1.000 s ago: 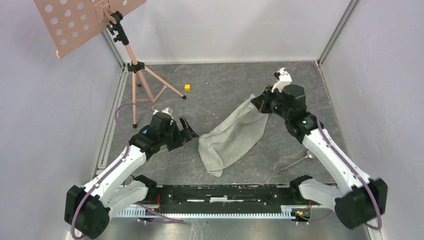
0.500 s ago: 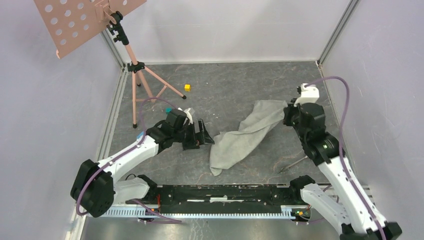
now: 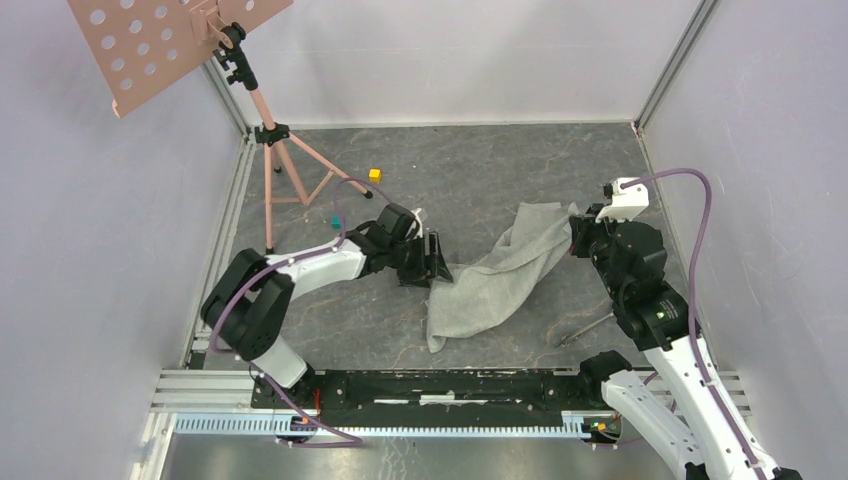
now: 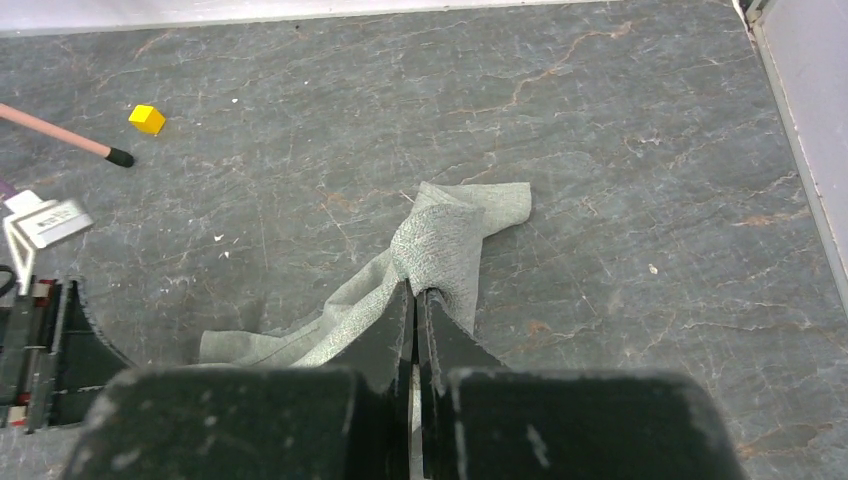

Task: Fold the napkin into a case and place the utensils inside
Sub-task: Pick up the crumpled napkin from the center of the board, then flatten out the crumpled napkin at the center of the board.

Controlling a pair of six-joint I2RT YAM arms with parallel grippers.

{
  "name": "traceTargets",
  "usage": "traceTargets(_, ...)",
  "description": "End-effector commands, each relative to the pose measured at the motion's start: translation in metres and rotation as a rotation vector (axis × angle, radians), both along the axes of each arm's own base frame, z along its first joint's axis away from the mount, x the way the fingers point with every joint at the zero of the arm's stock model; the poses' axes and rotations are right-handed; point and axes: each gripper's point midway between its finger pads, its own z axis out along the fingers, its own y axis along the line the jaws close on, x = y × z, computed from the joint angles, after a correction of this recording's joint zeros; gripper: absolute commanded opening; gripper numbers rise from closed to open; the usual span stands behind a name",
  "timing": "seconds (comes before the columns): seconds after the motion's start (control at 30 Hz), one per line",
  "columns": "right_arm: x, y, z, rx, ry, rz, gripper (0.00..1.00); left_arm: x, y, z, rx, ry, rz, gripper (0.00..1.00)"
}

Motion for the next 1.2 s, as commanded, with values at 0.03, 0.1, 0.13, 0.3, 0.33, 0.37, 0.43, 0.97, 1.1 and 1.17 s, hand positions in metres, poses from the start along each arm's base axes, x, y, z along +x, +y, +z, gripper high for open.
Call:
traceTargets(0.03, 0.003, 0.004, 0.019, 0.037, -0.066, 0.014, 0.0, 0.007, -0.028, 0.011, -0.051, -0.075, -0.081, 0.62)
traceTargets(0.1, 0.003, 0.003, 0.025, 0.037, -0.077, 0.011, 0.0, 0.008, -0.025, 0.015, -0.041, -0.095, -0.068, 0.51)
traceTargets(0.13, 0.003, 0.003, 0.028, 0.036, -0.083, 0.01, 0.0, 0.01, -0.023, 0.017, -0.033, -0.108, -0.063, 0.42)
traceTargets(0.3, 0.0, 0.0, 0.052, 0.041, -0.128, 0.005, 0.0, 0.019, -0.015, 0.05, 0.005, -0.206, -0.069, 0.03)
traceTargets(0.33, -0.002, -0.001, 0.061, 0.041, -0.146, 0.005, 0.0, 0.021, -0.01, 0.06, 0.025, -0.237, -0.067, 0.02)
traceTargets(0.37, -0.004, -0.002, 0.069, 0.036, -0.164, 0.008, 0.0, 0.025, -0.006, 0.079, 0.03, -0.29, -0.063, 0.02)
traceTargets(0.43, -0.012, -0.005, 0.093, 0.026, -0.22, 0.018, 0.0, 0.027, 0.008, 0.119, 0.054, -0.394, -0.058, 0.02)
traceTargets(0.97, -0.202, 0.038, 0.281, 0.198, -0.975, 0.613, 0.01, -0.129, 0.132, 0.467, -0.473, -1.255, -0.035, 0.02)
traceTargets(1.1, -0.172, 0.036, 0.276, 0.241, -0.936, 0.544, 0.01, -0.108, 0.137, 0.473, -0.413, -1.239, 0.063, 0.02)
traceTargets(1.17, -0.137, 0.032, 0.26, 0.289, -0.858, 0.447, 0.01, -0.065, 0.147, 0.457, -0.261, -1.177, 0.235, 0.02)
